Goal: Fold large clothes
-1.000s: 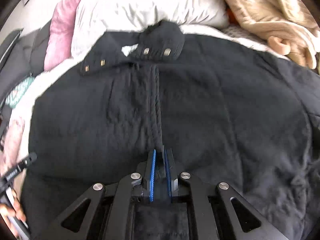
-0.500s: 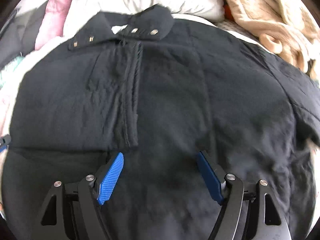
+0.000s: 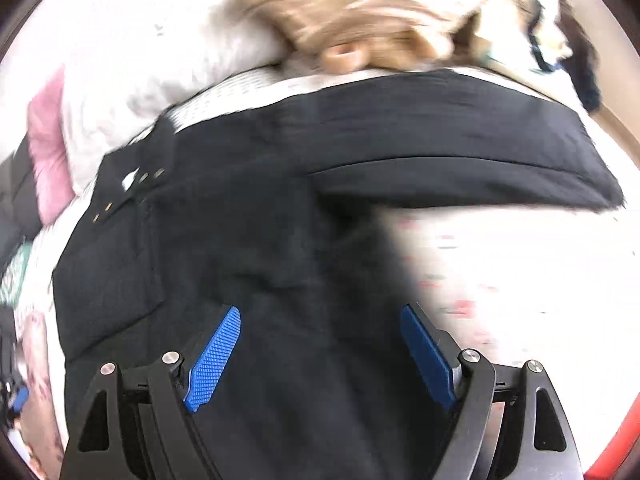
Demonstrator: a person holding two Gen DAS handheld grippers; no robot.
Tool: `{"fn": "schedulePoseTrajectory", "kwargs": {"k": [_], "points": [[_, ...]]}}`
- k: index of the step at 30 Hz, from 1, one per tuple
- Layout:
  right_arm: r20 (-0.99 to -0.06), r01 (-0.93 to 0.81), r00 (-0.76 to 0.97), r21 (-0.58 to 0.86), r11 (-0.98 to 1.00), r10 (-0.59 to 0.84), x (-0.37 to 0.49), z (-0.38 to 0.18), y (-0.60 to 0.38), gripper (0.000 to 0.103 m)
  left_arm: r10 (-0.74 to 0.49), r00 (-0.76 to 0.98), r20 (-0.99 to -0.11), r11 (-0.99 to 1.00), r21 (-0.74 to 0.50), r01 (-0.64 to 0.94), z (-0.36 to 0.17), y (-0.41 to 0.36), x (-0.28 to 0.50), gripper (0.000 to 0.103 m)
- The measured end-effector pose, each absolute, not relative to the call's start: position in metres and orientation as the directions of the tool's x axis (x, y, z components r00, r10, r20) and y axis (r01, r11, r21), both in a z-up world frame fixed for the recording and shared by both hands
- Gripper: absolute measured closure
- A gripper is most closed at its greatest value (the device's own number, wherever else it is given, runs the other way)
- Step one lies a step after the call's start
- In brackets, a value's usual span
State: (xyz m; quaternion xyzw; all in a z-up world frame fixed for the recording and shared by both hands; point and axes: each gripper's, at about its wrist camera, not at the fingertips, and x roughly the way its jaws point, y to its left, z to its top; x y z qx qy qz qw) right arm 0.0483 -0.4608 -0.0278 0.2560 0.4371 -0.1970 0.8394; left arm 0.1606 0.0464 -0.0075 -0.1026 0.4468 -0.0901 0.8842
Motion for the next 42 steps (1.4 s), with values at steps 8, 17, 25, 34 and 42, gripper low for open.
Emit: {"fn": "schedulePoseTrajectory", "kwargs": {"k": [8,17,25,34,42], "points": [[-0.819,0.676,0.552,0.332,0.658,-0.153,-0.015,-0.033,-0.547,0.019,-0.279,0.562,-0.779,0.960,-0.242,0.141,-0.029,0.030,0.148,0.001],[-0.750,0.730,0.640,0.527,0.435,-0.165,-0.066,-0.053,-0.619,0.019,-0.274,0.536,-0.798,0.961,-0.207,0.184,-0.039,0.018,0.154,0.001],[-0.649,0.681,0.724,0.618,0.393,-0.233,-0.059,-0.062,-0.649,0.019,-0.274,0.527,-0.804,0.962,-0.219,0.165,-0.045,0.008,0.161,0.001],[-0.576,0.653,0.757,0.656,0.379,-0.307,-0.036,-0.081,-0.682,0.056,-0.247,0.520,-0.818,0.969,-0.193,0.158,-0.052,0.005,0.162,0.001],[-0.542,0.690,0.723,0.540,0.481,-0.428,-0.019,-0.045,-0.667,0.093,-0.240,0.518,-0.821,0.971,-0.205,0.125,-0.056,0.014,0.169,0.001]]}}
